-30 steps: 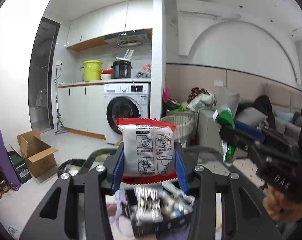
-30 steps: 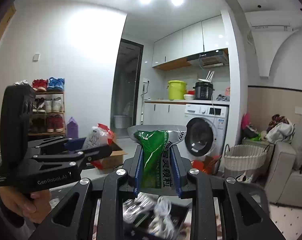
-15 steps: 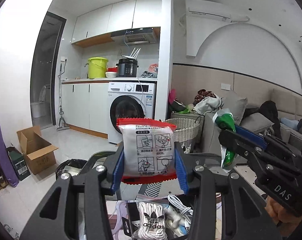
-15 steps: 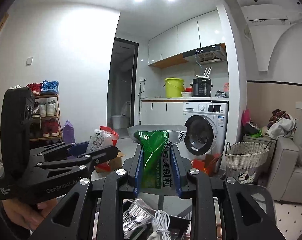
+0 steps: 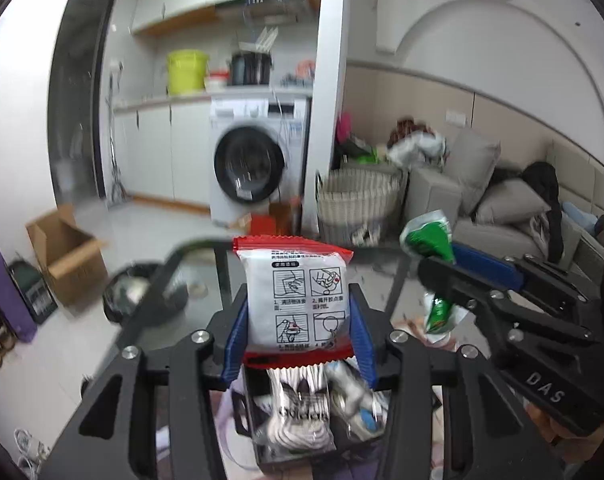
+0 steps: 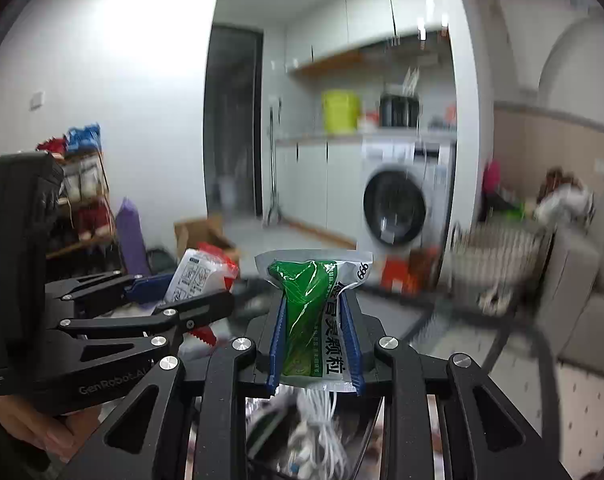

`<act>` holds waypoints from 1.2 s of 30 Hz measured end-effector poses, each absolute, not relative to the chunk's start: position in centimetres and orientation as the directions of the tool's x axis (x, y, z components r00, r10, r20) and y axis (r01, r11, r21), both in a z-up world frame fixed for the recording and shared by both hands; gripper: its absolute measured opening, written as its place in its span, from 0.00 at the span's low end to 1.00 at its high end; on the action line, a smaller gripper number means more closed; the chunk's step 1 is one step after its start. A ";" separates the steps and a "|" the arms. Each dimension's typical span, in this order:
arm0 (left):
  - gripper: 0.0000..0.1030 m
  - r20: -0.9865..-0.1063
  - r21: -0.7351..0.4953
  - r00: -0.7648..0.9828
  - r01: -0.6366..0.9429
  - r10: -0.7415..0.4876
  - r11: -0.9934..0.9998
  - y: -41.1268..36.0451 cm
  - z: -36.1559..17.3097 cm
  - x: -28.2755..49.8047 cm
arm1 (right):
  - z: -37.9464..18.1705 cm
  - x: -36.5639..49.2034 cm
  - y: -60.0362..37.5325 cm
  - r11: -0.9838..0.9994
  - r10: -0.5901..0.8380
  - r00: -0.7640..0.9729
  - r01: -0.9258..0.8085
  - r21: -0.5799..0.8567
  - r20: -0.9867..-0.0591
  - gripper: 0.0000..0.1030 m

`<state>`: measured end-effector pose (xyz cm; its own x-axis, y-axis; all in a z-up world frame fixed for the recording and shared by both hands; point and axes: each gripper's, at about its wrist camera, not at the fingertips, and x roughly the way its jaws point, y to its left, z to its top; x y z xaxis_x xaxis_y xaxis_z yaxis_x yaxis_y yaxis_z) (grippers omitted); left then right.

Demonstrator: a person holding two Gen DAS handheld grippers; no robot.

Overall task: Organize soft objects
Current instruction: 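Lower packet and sachet into the black box and open both tools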

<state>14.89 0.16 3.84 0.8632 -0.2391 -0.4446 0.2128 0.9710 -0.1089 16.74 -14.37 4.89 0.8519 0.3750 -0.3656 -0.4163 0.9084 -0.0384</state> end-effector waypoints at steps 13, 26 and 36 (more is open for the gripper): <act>0.43 -0.733 -0.149 0.629 0.222 -0.259 0.963 -2.9 -3.9 19.5 | -4.3 23.8 -15.6 0.898 0.404 0.582 -0.400 0.184 -0.706 0.25; 0.44 -0.770 -0.054 0.609 0.231 -0.188 0.971 -4.4 -5.7 18.6 | -7.3 24.6 -15.0 0.909 0.288 0.556 -0.415 0.039 -0.780 0.26; 0.64 -0.715 -0.083 0.676 0.170 -0.177 0.982 -2.2 -2.5 17.7 | -4.2 22.8 -15.6 0.893 0.365 0.534 -0.432 0.125 -0.763 0.48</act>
